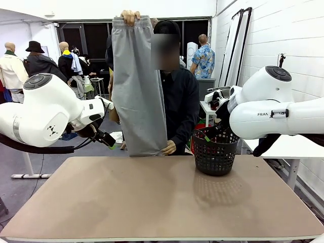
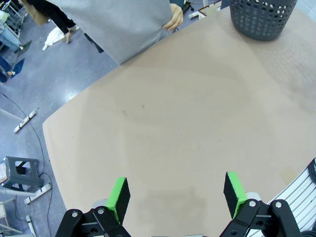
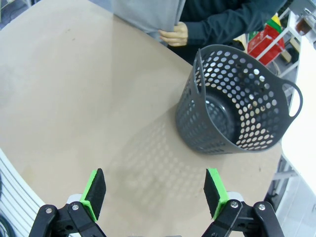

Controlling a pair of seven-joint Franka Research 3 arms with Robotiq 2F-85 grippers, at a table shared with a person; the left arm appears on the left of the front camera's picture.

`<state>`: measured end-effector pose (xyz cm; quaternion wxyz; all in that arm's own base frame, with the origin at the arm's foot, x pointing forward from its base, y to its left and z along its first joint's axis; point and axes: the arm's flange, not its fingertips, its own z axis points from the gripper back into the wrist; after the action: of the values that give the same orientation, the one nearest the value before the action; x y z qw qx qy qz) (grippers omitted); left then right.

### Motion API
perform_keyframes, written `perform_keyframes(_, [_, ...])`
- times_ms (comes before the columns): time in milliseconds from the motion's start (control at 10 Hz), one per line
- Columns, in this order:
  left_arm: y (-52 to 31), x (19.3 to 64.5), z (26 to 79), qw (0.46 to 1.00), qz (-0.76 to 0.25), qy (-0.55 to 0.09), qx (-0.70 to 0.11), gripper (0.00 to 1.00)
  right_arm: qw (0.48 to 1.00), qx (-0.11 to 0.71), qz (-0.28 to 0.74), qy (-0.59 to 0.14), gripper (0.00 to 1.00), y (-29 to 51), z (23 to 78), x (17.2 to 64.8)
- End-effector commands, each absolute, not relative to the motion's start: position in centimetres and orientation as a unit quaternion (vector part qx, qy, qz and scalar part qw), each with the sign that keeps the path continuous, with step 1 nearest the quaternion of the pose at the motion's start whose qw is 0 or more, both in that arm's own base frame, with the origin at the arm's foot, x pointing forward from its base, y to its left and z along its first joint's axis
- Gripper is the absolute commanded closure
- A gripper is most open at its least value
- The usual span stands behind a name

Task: Fold the training pants.
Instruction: Grab both ends of the Training pants handed by a person.

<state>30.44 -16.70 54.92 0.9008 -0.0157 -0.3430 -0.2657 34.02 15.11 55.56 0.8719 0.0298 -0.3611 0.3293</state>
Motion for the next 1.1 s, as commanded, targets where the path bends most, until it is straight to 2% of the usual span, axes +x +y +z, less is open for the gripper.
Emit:
perform_keyframes(0, [-16.61,30.48,54.93,0.900,-0.269,-0.343,-0.016,0.00,0.872,0.031,0.330,-0.361,0.00,15.14,55.57,34.00])
perform_keyframes(1000, [-16.61,30.48,54.93,0.900,-0.269,-0.343,-0.016,0.00,0.872,0.031,0.330,-0.361,0.00,15.14,55.57,34.00])
